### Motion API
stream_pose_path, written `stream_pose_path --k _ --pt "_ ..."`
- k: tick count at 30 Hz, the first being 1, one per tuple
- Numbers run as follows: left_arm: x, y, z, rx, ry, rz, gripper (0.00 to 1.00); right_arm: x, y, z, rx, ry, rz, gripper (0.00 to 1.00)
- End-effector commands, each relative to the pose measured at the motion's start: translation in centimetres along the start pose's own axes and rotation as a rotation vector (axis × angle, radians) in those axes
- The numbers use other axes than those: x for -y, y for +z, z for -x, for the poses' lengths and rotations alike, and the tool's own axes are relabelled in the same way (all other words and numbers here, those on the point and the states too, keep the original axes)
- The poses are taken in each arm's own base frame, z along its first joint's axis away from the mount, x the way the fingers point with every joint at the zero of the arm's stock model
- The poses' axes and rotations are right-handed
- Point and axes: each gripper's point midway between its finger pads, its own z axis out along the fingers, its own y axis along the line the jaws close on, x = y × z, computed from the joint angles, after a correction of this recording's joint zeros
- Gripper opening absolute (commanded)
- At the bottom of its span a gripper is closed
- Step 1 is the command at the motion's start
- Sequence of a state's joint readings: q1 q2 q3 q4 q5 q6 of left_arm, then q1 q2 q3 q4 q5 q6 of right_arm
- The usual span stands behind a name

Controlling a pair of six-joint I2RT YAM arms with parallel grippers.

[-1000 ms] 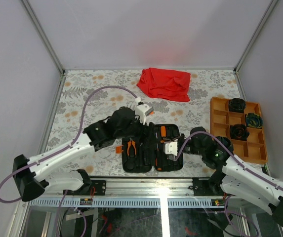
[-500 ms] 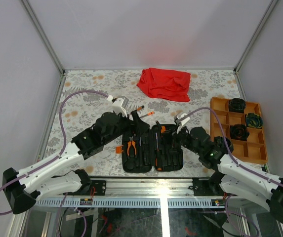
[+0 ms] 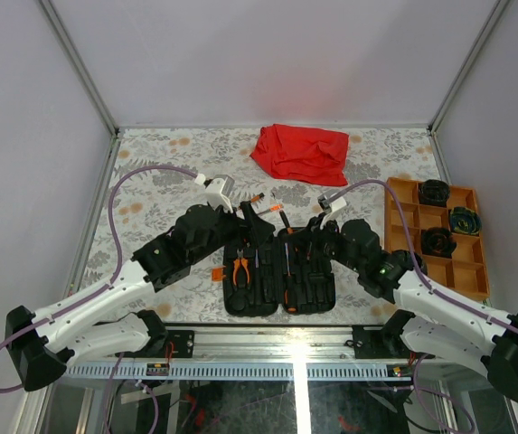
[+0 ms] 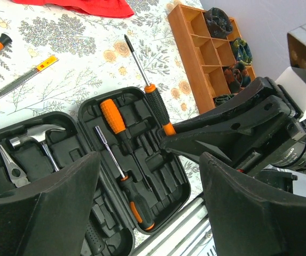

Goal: Sort the tools into containers
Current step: Pick up the screwdriver from the center of the board.

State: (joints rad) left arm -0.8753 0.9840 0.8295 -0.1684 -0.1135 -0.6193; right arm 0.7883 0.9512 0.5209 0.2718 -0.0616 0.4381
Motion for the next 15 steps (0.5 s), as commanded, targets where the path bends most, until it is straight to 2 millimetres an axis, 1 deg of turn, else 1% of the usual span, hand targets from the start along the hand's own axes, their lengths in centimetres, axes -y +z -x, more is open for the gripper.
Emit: stream_pose_path --k 1,3,9,13,14,15 --pt "1.4 0.1 2.6 0.09 -0.03 -0.035 0.74 -0.4 0.1 1.7 0.075 0.085 -0.007 0.0" --pt "1.5 0.1 2.6 0.091 -0.033 -0.038 0.74 0.0 -0.1 1.7 0.076 0.085 -0.029 0.0" --pt "1.5 0.1 2.5 0.086 -0.033 -0.044 0.74 0.4 -0.8 2.3 0.112 0.109 -0.046 0.0" --pt "1.8 0.1 2.5 0.089 -0.046 -0.057 0.74 -0.1 -0.9 2.9 0.124 0.164 -0.039 0.0" --pt "1.9 0.1 2.6 0.092 -0.051 -0.064 0.74 -0.3 -1.0 3.1 0.132 0.182 -0.03 0.0" --pt "2.1 0.1 2.6 0.095 -0.055 -0.071 0.74 -0.9 -1.0 3.7 0.159 0.193 0.003 0.0"
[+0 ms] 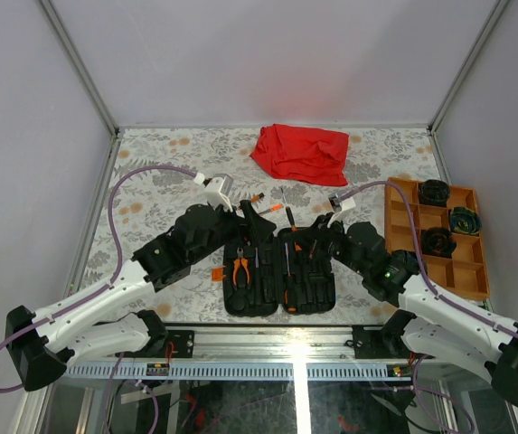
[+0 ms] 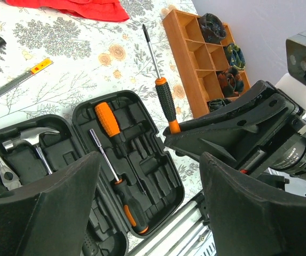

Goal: Sort the tools into containers
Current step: Pick up the screwdriver from the center of the board.

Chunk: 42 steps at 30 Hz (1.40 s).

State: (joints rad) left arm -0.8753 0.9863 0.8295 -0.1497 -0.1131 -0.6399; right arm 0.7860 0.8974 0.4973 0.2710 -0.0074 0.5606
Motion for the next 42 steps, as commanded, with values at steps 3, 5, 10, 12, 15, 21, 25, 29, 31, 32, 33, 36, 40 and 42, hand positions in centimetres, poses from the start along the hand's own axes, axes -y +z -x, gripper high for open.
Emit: stream_pose_path --k 3,5,10,12,15,21,25,29,31,32,33,36,40,42 --pt "2.1 0.1 2.8 0.099 -0.042 -0.072 0.74 -3.1 -0.3 3.6 0.137 0.122 0.125 0.0" --pt "2.3 0.2 3.1 0.111 -0.05 -0.075 0.74 -3.9 -0.3 3.7 0.121 0.123 0.159 0.0" --pt "2.3 0.2 5.5 0.206 -0.15 -0.07 0.73 -5.9 -0.7 3.8 0.099 0.102 0.262 0.0" --pt "2.7 0.3 6.4 0.23 -0.176 -0.094 0.73 -6.1 -0.9 3.9 0.101 0.097 0.276 0.0" --pt "3.6 0.6 7.1 0.235 -0.18 -0.135 0.73 -6.7 -1.1 3.8 0.095 0.088 0.306 0.0" --pt "4.3 1.8 6.6 0.188 -0.185 -0.16 0.53 -7.4 -1.6 3.8 0.093 0.077 0.346 0.0" --pt "4.8 1.9 6.6 0.188 -0.189 -0.19 0.45 -7.3 -1.9 3.6 0.093 0.076 0.351 0.0" --pt "4.9 2.1 6.5 0.183 -0.188 -0.192 0.33 -7.2 -1.8 3.3 0.078 0.066 0.349 0.0" --pt "4.9 2.2 6.5 0.181 -0.188 -0.191 0.24 -7.1 -1.7 3.1 0.068 0.065 0.341 0.0" --pt "4.9 2.2 6.4 0.177 -0.187 -0.192 0.2 -7.0 -1.7 3.0 0.063 0.062 0.339 0.0" --pt "4.9 2.3 6.4 0.175 -0.186 -0.192 0.16 -6.9 -1.7 2.9 0.058 0.06 0.335 0.0" --pt "4.8 2.3 6.2 0.173 -0.181 -0.194 0.05 -6.8 -1.6 2.7 0.048 0.056 0.325 0.01" --pt "4.8 2.3 6.0 0.172 -0.168 -0.202 0.0 -6.3 -1.6 2.8 0.044 0.059 0.292 0.17" --pt "4.7 2.3 5.9 0.173 -0.161 -0.202 0.0 -6.1 -1.6 3.2 0.053 0.058 0.27 0.32"
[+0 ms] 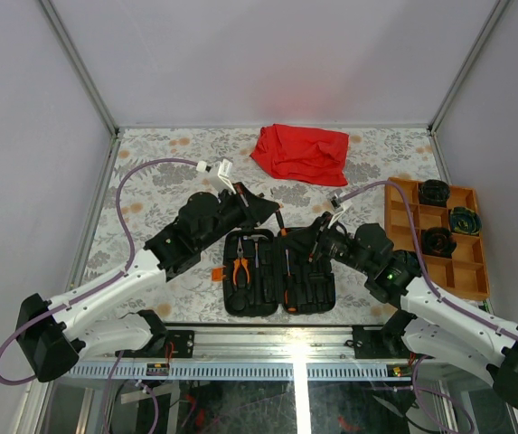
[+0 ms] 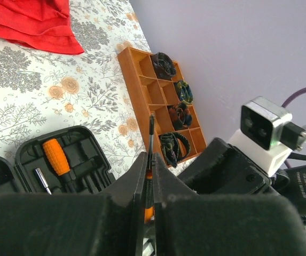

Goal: Sort the tools into containers
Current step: Pick up the screwdriver from the center of the board.

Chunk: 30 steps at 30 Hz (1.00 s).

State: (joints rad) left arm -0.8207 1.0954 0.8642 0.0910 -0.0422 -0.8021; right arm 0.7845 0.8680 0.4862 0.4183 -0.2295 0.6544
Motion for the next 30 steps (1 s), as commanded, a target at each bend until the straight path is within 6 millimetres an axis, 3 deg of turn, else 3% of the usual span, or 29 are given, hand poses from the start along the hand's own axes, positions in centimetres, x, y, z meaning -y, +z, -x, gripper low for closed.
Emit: stream_pose_path --k 1,3,8,16,22,30 --pt "1.9 0.0 1.6 0.056 0.028 -0.083 0.0 -0.6 -0.2 1.9 0.037 -0.025 -0.012 0.38" --pt "2.0 0.0 1.5 0.046 0.04 -0.085 0.0 -0.7 -0.2 2.4 0.039 -0.041 -0.027 0.54" --pt "1.9 -0.2 1.1 0.027 0.056 -0.087 0.0 -0.4 -0.4 3.4 0.037 -0.087 -0.072 0.62" --pt "1.7 -0.4 -0.2 -0.037 0.072 -0.095 0.0 -0.9 -0.8 4.8 0.071 -0.11 -0.081 0.55" --pt "1.8 -0.5 -0.7 -0.054 0.071 -0.11 0.0 -1.2 -0.4 4.8 0.06 -0.109 -0.067 0.46" --pt "1.4 -0.4 -1.6 -0.088 0.076 -0.112 0.0 -1.8 0.3 4.4 0.037 -0.102 -0.023 0.45"
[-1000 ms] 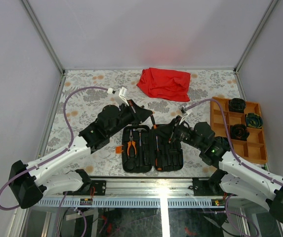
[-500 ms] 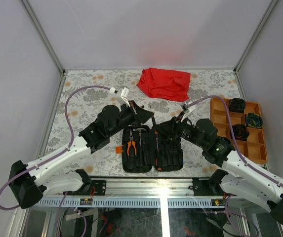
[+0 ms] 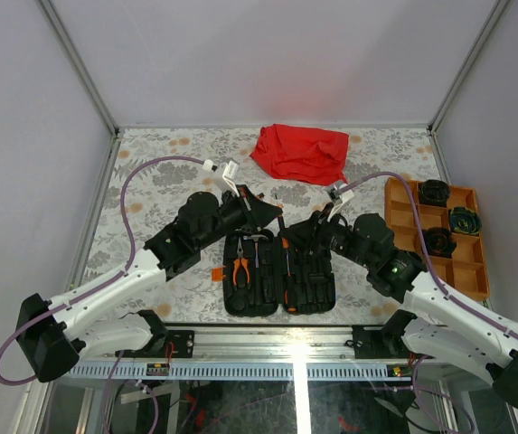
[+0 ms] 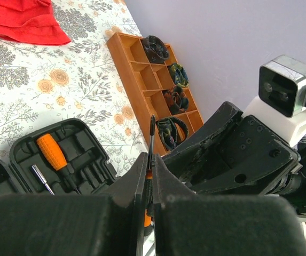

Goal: Sort the tools into containers
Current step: Pick up the screwdriver from the center of the board, then place the screwdriver in the storage box.

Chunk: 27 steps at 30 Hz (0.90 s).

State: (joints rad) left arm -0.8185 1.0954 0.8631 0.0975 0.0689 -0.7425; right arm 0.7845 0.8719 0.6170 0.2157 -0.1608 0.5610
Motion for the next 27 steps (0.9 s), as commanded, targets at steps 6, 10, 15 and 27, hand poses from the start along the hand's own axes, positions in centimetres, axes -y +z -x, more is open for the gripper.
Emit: stream_pose_path --k 6,10,15,27 --pt "0.3 0.4 -0.7 -0.029 0.02 -0.036 0.0 -2.0 0.4 2.3 0.056 -0.014 0.075 0.36" --pt "0.2 0.5 -0.7 -0.033 0.023 -0.03 0.0 -1.7 0.3 2.2 0.055 -0.011 0.064 0.25" --pt "-0.4 0.6 -0.8 -0.04 0.031 0.003 0.12 -0.8 -0.1 1.7 0.039 -0.017 0.019 0.08" --pt "1.7 -4.6 6.1 0.154 0.058 0.113 0.7 6.9 -3.8 -1.4 -0.005 0.049 -0.4 0.0"
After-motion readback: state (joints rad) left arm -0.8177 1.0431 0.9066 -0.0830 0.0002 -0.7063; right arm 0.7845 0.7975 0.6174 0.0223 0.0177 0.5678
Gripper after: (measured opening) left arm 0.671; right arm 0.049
